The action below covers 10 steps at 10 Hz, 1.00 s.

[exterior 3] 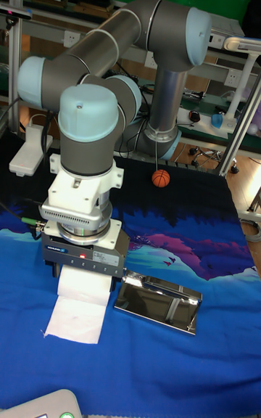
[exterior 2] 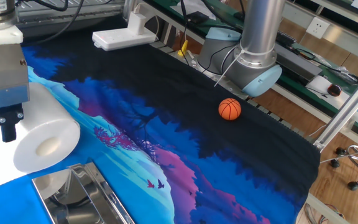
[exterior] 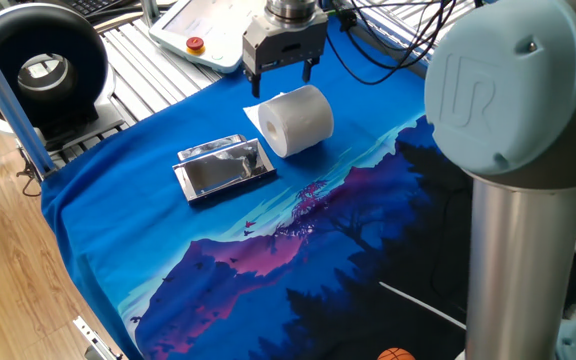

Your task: Put the toilet paper on its holder

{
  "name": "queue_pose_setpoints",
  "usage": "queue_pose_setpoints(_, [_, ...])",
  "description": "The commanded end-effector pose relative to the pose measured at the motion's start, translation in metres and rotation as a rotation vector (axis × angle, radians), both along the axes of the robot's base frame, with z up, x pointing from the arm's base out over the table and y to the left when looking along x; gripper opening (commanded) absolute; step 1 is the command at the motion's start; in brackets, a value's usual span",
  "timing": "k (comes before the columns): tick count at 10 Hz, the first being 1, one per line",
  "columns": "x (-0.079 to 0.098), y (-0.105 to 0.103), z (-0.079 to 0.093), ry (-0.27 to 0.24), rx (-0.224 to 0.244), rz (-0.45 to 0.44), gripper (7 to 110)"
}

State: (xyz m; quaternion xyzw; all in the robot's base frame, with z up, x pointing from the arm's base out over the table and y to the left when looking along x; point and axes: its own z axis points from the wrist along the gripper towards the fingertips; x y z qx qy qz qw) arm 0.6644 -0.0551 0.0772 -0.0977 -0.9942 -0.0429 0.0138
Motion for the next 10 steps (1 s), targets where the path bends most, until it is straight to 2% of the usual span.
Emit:
queue_pose_setpoints(1, [-0.0015,0.0016,-0.0003,0.011,0.008,-0.009,110])
queue_pose_setpoints(10, [-0.0026,0.0054,-0.0065,0.027,0.007,-0.011,110])
